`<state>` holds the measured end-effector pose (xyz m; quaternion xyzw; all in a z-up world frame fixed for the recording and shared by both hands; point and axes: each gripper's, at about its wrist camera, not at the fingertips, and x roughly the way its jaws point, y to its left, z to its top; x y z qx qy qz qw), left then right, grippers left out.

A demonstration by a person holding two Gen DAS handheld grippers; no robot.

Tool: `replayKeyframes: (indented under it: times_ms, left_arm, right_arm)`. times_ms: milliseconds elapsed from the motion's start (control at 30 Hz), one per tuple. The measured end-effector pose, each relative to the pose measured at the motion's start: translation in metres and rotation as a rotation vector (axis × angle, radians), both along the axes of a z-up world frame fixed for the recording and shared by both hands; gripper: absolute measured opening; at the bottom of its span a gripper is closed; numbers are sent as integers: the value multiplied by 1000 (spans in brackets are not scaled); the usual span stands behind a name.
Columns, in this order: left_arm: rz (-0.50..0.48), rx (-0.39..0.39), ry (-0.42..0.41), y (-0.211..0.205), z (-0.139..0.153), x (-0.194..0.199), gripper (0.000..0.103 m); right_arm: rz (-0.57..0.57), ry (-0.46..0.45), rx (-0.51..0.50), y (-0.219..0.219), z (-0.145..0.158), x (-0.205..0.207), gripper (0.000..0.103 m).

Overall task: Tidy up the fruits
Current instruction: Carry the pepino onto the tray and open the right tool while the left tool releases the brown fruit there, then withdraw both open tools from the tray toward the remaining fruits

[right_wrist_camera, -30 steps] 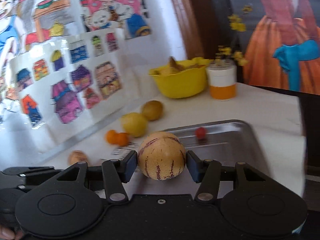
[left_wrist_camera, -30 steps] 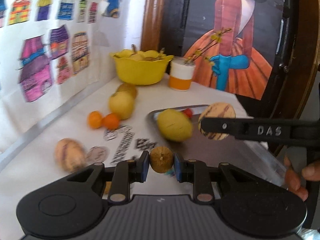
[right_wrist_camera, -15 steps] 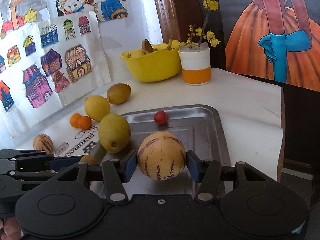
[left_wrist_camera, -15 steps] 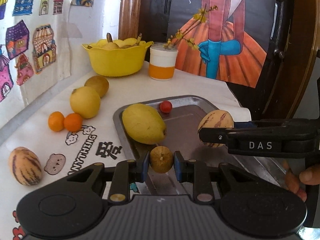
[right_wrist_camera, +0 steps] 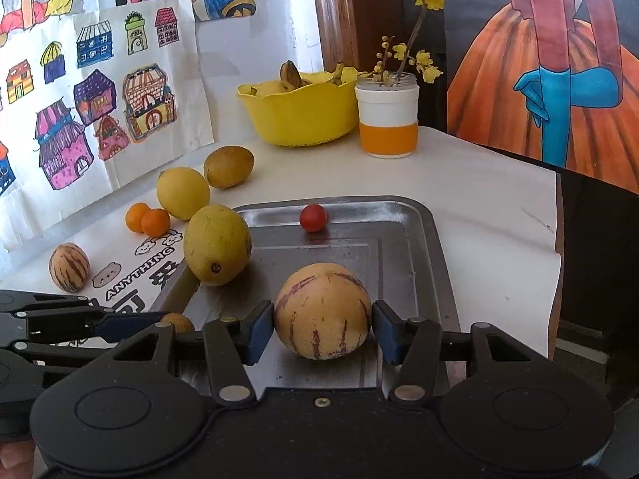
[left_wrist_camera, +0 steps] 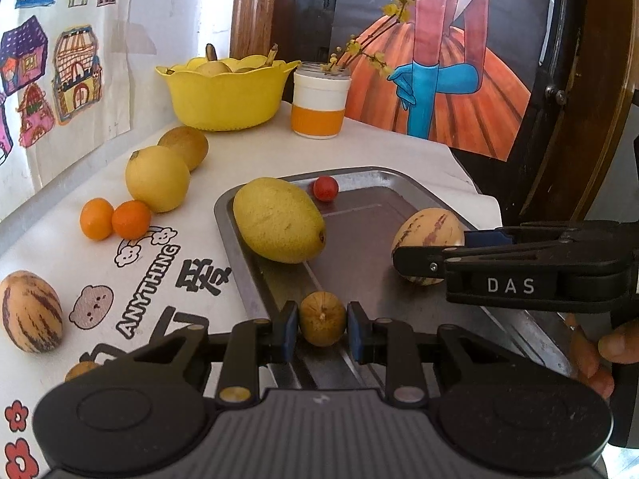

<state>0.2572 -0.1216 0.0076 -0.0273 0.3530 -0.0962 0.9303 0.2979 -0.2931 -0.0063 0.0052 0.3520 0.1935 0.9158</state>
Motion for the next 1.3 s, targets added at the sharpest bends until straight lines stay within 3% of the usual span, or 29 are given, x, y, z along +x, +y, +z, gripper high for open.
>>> replayKeyframes:
  times_ms: [67, 167, 233, 333, 467, 533, 767, 933, 1300]
  left_arm:
    - [-15, -38, -13, 3, 2, -3, 56]
    - [-22, -76, -53, 5, 7, -13, 75]
    - [-11, -79, -80, 8, 11, -20, 82]
    - [1, -110, -96, 17, 17, -31, 84]
    - [45, -112, -141, 30, 27, -48, 97]
    - [75, -113, -175, 37, 31, -58, 101]
    - [179, -192, -232, 69, 38, -86, 102]
    - [245, -168, -262, 91, 42, -107, 102]
    - [365, -158, -201, 149, 25, -147, 102]
  right_arm:
    - [-1, -6, -10, 1, 1, -2, 60]
    - [-11, -59, -22, 1, 8, -10, 71]
    - [-17, -104, -22, -1, 17, -18, 76]
    - [-42, -161, -10, -5, 32, -27, 85]
    - [-82, -244, 26, -11, 53, -46, 102]
    - [-98, -283, 30, -13, 61, -56, 102]
    - [-129, -386, 15, -6, 81, -96, 102]
    - [-123, -429, 15, 8, 88, -125, 102]
    - [-56, -363, 51, 60, 75, -163, 102]
